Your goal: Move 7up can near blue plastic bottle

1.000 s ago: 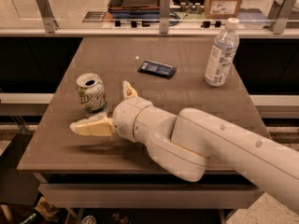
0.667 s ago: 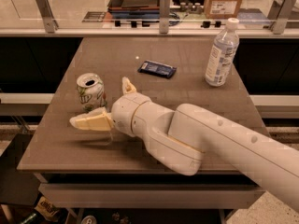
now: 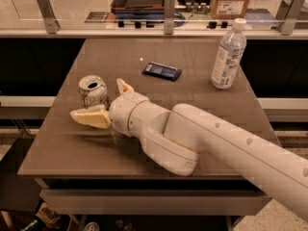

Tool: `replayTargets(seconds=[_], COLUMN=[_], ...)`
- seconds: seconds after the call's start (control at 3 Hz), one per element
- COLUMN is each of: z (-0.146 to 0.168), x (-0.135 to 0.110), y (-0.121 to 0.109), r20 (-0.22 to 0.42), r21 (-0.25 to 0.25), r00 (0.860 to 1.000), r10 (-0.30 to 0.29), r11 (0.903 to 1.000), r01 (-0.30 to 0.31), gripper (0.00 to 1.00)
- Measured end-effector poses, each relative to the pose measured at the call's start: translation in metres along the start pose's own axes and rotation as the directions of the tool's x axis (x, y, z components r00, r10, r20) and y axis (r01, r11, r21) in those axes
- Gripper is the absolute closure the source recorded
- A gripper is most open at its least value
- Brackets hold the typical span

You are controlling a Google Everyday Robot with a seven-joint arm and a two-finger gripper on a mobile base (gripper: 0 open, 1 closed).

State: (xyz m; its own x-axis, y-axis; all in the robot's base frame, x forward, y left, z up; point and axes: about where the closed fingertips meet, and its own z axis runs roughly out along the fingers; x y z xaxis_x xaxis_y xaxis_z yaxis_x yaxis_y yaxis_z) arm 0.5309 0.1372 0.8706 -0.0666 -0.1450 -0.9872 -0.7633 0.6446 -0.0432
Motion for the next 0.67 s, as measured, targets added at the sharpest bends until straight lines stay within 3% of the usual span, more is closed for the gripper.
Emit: replayTargets(seconds=[0.67], z=[0.0132], x=[-0.0015], y=[0.01], r20=[0.023], r21=[-0.017], r00=[1.0], r10=[-0.005], r11=[0.9998], r01=[0.005], gripper=[0.63])
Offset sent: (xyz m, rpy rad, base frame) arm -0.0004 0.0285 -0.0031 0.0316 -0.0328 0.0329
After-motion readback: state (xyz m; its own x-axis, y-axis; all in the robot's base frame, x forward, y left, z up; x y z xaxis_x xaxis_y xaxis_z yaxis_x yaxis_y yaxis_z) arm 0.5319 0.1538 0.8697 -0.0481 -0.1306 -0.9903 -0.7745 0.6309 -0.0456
